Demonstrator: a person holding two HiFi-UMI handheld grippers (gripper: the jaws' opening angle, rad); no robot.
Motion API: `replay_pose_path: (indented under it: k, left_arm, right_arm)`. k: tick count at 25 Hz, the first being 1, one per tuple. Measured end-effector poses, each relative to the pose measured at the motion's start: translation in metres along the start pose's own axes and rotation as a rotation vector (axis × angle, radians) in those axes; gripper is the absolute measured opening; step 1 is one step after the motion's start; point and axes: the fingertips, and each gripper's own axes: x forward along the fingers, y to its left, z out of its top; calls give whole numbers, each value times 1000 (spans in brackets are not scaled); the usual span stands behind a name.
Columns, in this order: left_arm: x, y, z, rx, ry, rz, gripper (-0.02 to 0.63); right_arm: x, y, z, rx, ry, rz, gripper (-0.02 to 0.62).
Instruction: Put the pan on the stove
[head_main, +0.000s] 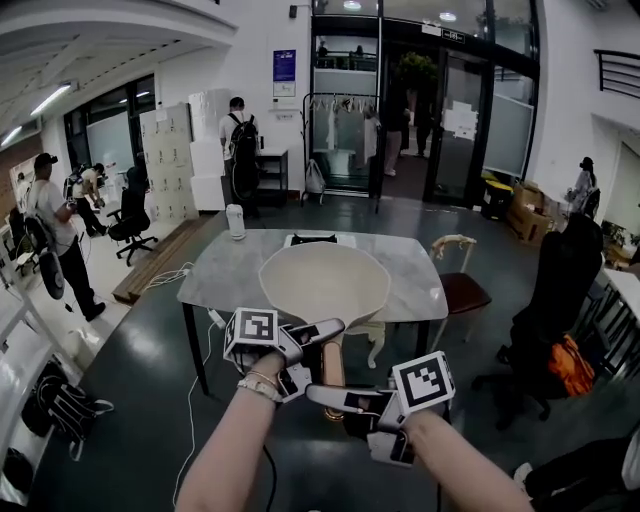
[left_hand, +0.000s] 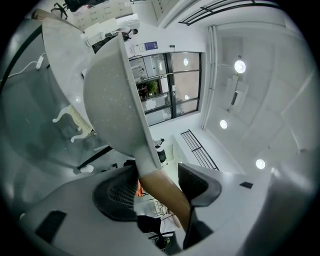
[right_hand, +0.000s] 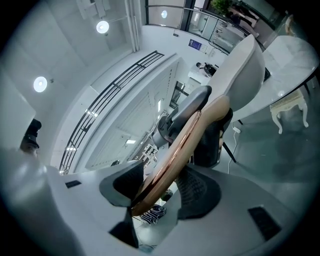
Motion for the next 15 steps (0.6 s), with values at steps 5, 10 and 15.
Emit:
replay_pose_path:
  k: [5,10,15]
  left_arm:
    - [-4,9,36,-3,10,-6,264]
    - [-1,21,58,-14,4,-16,264]
    - [10,25,80,-15,-3,-21,264]
  right_arm:
    - [26,-13,27,-4,-21,-7,219]
    - [38,-29,43,5,-21,-12,219]
    - [40,-40,63,3,-16,-15,219]
